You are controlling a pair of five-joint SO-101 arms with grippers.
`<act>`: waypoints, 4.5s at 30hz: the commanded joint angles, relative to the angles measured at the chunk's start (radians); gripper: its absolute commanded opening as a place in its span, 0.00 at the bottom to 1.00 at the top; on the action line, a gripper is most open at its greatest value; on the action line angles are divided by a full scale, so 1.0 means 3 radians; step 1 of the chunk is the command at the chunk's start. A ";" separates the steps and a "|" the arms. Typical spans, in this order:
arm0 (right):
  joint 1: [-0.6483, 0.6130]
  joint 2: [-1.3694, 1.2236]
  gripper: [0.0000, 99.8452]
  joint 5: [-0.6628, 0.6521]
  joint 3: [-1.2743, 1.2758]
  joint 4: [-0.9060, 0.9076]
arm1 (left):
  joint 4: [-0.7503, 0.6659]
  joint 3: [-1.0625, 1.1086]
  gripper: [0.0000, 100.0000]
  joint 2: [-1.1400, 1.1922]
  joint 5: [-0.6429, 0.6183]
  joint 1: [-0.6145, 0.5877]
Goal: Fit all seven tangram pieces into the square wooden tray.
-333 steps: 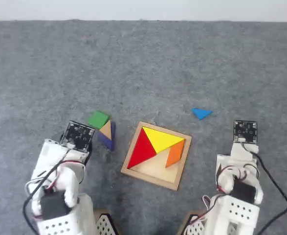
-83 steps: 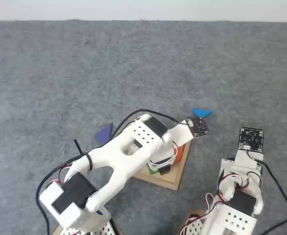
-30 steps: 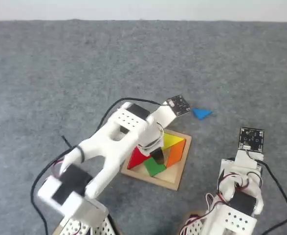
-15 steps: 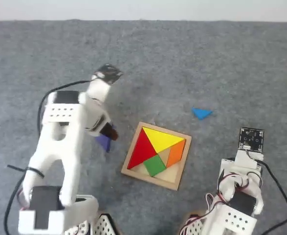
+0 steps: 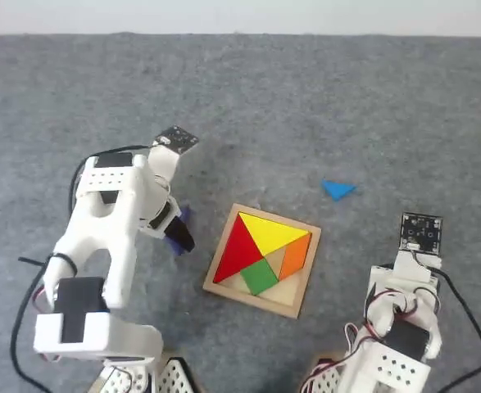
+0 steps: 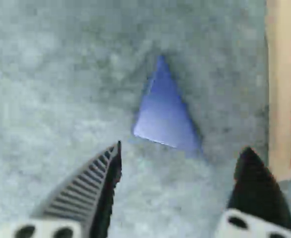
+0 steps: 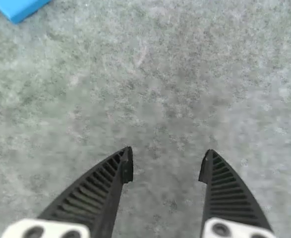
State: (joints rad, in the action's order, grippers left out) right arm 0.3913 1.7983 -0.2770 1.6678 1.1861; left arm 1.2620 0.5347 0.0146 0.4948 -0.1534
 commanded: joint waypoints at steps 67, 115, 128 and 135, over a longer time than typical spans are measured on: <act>-0.1675 -0.7091 0.31 -0.3099 -0.4956 -0.0724 | -0.0967 0.0130 0.35 -0.0148 -0.1366 -0.0522; -0.3250 -0.6703 0.12 0.0338 -0.5779 0.1532 | -0.0941 0.0130 0.35 -0.0153 -0.1366 -0.0588; -0.3521 -0.6703 0.12 0.3943 -0.5759 0.1394 | -0.0941 0.0069 0.35 -0.0153 -0.1376 -0.0644; -0.3879 -0.6703 0.13 0.4598 -0.5759 0.1128 | -0.0941 -0.0013 0.35 -0.0153 -0.1381 -0.0788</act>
State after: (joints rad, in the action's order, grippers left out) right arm -0.7411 -0.2808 1.0487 -0.0169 1.5789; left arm 0.9874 0.5884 -0.0115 0.0898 -0.3498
